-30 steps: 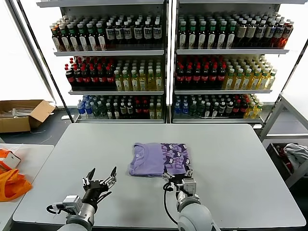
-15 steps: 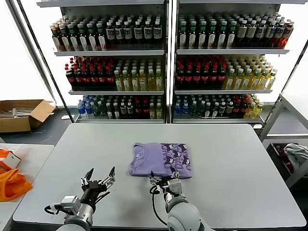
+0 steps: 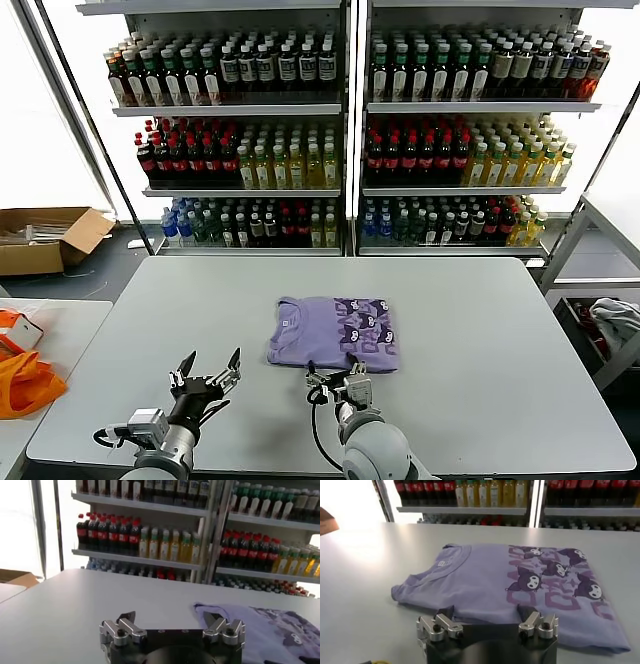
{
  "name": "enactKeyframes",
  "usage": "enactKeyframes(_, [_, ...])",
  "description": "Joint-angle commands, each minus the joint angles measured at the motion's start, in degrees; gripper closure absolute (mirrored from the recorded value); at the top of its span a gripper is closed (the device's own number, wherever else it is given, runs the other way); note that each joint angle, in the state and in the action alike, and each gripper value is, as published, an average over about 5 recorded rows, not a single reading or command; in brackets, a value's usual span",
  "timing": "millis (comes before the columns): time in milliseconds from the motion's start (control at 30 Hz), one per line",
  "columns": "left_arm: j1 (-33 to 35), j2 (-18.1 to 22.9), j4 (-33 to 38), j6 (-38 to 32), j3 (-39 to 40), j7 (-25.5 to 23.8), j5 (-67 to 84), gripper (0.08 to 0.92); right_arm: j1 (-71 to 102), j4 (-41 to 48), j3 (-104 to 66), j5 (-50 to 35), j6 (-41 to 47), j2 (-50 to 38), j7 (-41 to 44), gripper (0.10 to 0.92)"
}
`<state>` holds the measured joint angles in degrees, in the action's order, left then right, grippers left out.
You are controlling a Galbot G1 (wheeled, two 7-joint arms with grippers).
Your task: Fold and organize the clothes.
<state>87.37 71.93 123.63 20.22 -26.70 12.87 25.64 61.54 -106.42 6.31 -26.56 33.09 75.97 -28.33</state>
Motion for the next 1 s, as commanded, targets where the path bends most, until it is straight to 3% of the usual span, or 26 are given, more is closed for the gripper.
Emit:
enactKeyframes(33, [0.2, 0.2, 0.0, 0.0, 0.2, 0.0, -0.4, 0.177, 1.1, -1.3, -0.9, -2.9, 0.1, -0.2, -0.6, 0.203])
enactKeyframes(200, [0.6, 0.5, 0.6, -0.2, 0.1, -0.2, -0.5, 0.177, 2.9, -8.0, -5.6, -0.3, 0.0, -0.7, -0.2, 0.203])
enactKeyframes(467, [1.0, 1.7, 1.0, -2.6, 0.5, -0.7, -2.7, 0.177, 5.5, -13.7, -15.4, 13.7, -3.3, -7.1, 3.1, 0.203])
enactKeyframes(667, [0.8, 2.7, 0.7, -4.2, 1.7, -1.0, -6.1, 0.177, 10.9, -12.3, -20.7, 13.2, -6.6, -11.1, 5.0, 0.203])
enactKeyframes(1000, [0.2, 2.5, -0.5, -5.9, 1.2, -0.8, -9.5, 0.177, 11.6, -13.6, -25.5, 9.4, -7.1, -8.0, 4.8, 0.203])
